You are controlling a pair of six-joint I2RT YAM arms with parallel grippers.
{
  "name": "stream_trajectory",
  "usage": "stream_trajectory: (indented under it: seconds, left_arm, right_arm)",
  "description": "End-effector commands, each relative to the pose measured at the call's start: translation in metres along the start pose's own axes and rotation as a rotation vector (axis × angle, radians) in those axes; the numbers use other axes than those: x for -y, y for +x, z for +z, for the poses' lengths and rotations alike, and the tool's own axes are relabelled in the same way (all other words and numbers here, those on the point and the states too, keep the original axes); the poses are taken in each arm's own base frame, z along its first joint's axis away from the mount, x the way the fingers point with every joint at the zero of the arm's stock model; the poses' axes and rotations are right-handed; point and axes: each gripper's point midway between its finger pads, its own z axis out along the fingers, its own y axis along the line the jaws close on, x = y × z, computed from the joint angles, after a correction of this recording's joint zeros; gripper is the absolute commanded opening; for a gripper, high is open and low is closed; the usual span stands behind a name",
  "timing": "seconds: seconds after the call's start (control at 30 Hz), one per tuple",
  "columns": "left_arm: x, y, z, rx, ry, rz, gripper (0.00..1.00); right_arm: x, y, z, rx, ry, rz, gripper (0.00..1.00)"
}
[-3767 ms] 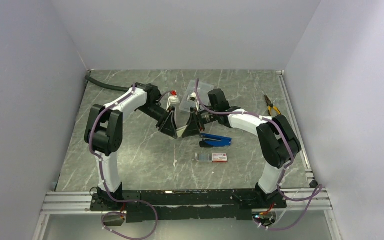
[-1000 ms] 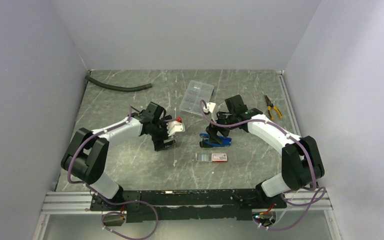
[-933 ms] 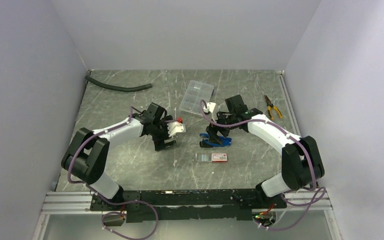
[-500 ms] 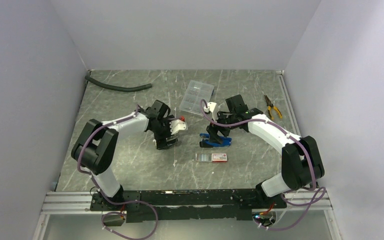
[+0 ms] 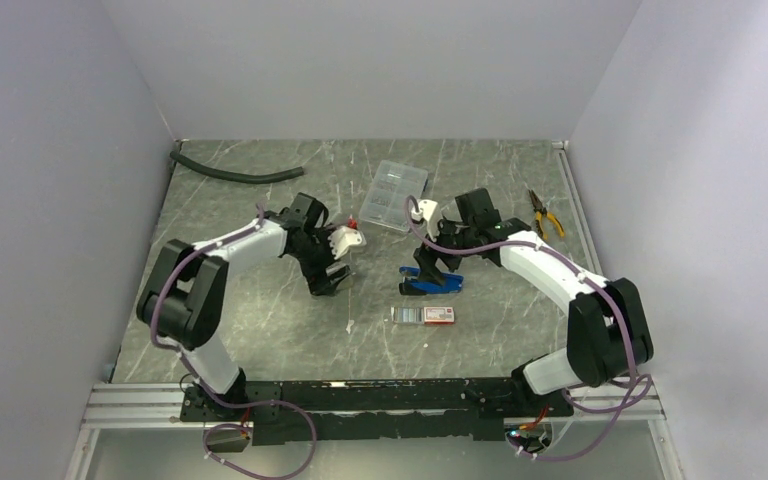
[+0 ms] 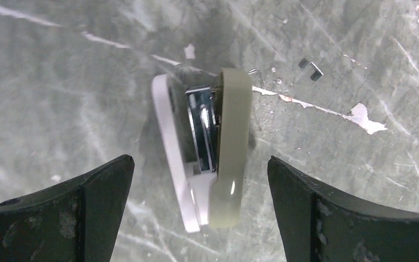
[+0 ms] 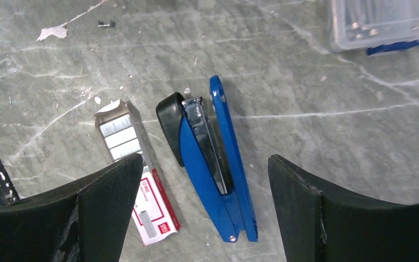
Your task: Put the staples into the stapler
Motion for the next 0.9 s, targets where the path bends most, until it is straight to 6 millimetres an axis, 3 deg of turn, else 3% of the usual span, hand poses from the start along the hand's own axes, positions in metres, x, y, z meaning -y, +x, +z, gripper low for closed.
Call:
stream_trajectory:
  seconds: [0.0,0.1,0.2,0.3,0.53,0.87]
  left_arm:
    - [-0.032,-0.039,-0.043,0.121,-0.254,0.004,0.97]
    - [-0.042,-0.057,-0.076,0.190,-0.374,-0.035,0.97]
    - [-0.033,-0.071,-0.102,0.214,-0.366,-0.029,0.97]
    - [-0.021,-0.075,-0.112,0.208,-0.310,-0.017,0.97]
    - [0.009,-0.052,-0.087,0.134,-0.124,-0.054,0.97]
    - [0.002,-0.013,-0.045,0.002,-0.136,-0.017,0.97]
  right_arm:
    - [0.018,-0.037,-0.020,0.106,0.109,-0.075,0.90]
    - [0.025,-0.044,-0.029,0.115,0.142,-0.087,0.90]
    - [0.028,-0.049,-0.038,0.123,0.163,-0.086,0.91]
    - [0.031,-0.052,-0.045,0.125,0.182,-0.089,0.91]
    - [0.031,-0.043,-0.046,0.117,0.202,-0.083,0.91]
    - [0.029,-0.016,-0.032,0.077,0.184,-0.042,0.91]
